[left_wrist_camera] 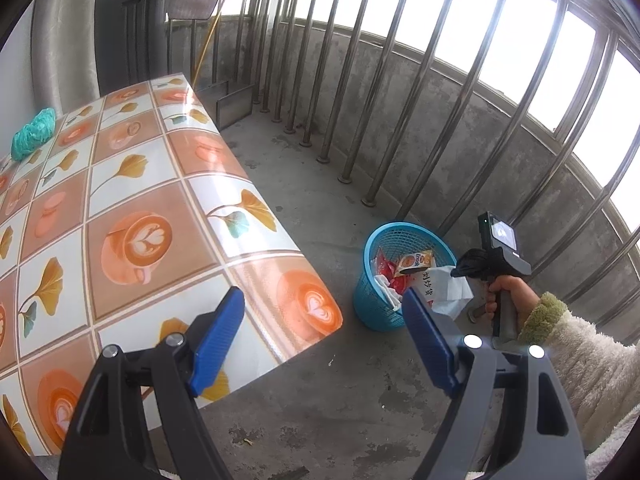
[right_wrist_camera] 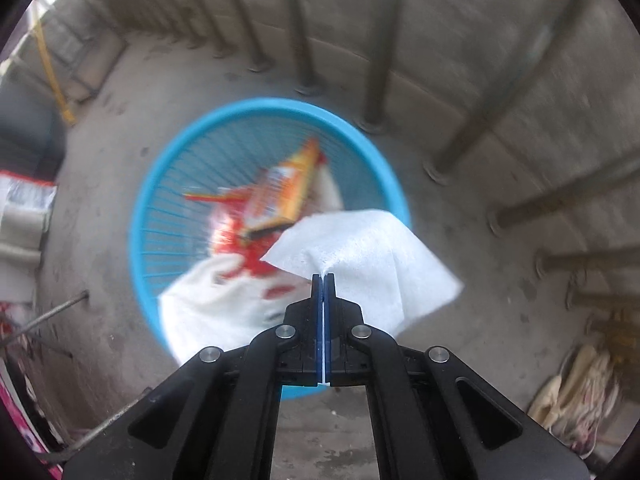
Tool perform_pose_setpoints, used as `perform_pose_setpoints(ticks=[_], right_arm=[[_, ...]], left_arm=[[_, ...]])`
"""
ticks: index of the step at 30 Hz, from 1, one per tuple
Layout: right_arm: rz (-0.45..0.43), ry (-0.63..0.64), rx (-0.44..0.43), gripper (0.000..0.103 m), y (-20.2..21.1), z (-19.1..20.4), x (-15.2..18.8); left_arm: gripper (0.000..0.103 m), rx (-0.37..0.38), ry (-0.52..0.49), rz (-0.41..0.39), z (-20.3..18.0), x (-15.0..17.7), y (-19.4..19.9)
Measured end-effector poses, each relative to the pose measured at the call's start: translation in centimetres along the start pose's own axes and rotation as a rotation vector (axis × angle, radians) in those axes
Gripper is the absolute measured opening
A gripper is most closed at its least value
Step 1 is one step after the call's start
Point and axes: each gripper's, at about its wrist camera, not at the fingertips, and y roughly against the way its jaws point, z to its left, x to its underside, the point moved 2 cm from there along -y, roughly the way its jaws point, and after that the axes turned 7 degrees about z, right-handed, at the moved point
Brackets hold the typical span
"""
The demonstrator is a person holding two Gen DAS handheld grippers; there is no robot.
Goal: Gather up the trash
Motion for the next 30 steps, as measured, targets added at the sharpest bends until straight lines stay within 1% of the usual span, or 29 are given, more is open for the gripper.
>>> perform_pose_setpoints(ticks=[3, 6, 9, 14, 18, 20, 21, 22, 23, 24, 25, 26, 28, 30], right_arm=[[-0.032, 0.022, 0.017, 0.000, 0.8, 0.9, -0.6], [-0.069, 0.055, -0.030, 0.000, 2.0, 1.6, -1.0], [-0.079, 0.076, -0.109, 0.000, 2.8, 2.4, -1.2], [-0.124, 0.024, -0.296, 0.000, 4.1, 3.0, -1.7], [-0.159, -0.013, -0.372, 0.000, 4.7, 3.5, -2.5], [-0.150, -0.033, -0.358, 0.000, 4.1, 3.8, -2.7], [-0.136, -0.039, -0.343, 0.003, 3.5, 3.8, -2.7], [-0.093, -0.037, -0.296, 0.004, 2.2, 3.9, -2.8], [-0.055, -0.034, -0.251, 0.008, 1.3, 3.8, -3.0], [-0.013, -0.036, -0.200, 0.016, 0.4, 3.9, -2.9], [0.048, -0.043, -0.136, 0.035, -1.1, 3.7, -2.5], [0.077, -0.048, -0.098, 0.047, -1.8, 3.4, -2.2], [0.107, -0.061, -0.033, 0.048, -2.4, 3.1, -1.3], [0.108, -0.066, -0.016, 0.055, -2.0, 3.2, -0.5]], left_arm=[[0.078, -0.005, 0.004, -0.008, 0.0, -0.1, 0.2], [0.078, -0.003, 0.009, -0.015, 0.2, -0.1, 0.3], [0.078, 0.001, 0.018, -0.008, 0.3, 0.0, 0.1], [0.078, 0.002, 0.020, -0.012, 0.3, 0.0, 0.2], [0.078, 0.005, 0.040, -0.023, 0.8, 0.0, 0.5], [0.078, 0.008, 0.049, -0.029, 1.1, 0.1, 0.7], [0.078, 0.010, 0.053, -0.032, 1.3, 0.1, 0.8], [0.078, 0.011, 0.058, -0.035, 1.4, 0.1, 0.9], [0.078, 0.012, 0.063, -0.039, 1.6, 0.1, 1.0], [0.078, 0.013, 0.068, -0.044, 1.8, 0.1, 1.2], [0.078, 0.015, 0.074, -0.051, 2.0, 0.2, 1.5], [0.078, 0.016, 0.079, -0.056, 2.2, 0.2, 1.7], [0.078, 0.019, 0.090, -0.066, 2.9, 0.2, 2.2], [0.078, 0.020, 0.101, -0.076, 3.7, 0.2, 2.7]])
